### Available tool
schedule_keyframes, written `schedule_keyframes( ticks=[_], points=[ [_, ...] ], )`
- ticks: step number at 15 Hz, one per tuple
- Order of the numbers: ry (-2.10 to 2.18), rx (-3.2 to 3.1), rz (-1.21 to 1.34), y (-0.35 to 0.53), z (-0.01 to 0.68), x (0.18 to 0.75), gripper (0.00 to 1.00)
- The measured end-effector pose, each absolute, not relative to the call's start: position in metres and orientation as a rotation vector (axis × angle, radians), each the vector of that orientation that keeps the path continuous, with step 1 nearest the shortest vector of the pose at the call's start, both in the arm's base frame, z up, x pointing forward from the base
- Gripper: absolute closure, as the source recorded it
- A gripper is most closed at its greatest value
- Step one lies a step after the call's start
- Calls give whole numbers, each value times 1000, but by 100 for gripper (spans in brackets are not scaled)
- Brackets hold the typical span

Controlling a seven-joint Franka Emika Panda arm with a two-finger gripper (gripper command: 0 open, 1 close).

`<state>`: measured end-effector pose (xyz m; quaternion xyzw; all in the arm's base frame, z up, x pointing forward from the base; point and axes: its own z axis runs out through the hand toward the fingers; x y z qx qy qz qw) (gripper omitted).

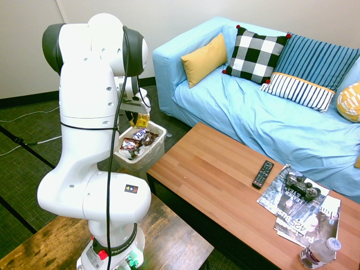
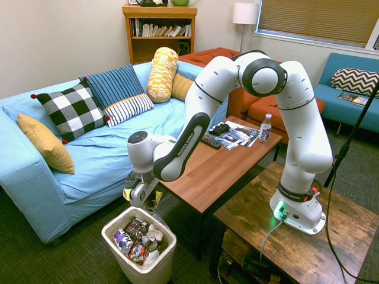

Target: Throw the chip bag in the trash bin

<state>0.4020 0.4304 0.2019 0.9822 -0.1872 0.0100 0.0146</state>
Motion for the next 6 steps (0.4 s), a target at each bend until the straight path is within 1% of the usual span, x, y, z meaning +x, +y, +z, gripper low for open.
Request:
schedule_keyframes(
  ticks=[6],
  points=[
    [-564, 3066, 37, 430, 207, 403, 0]
  ],
)
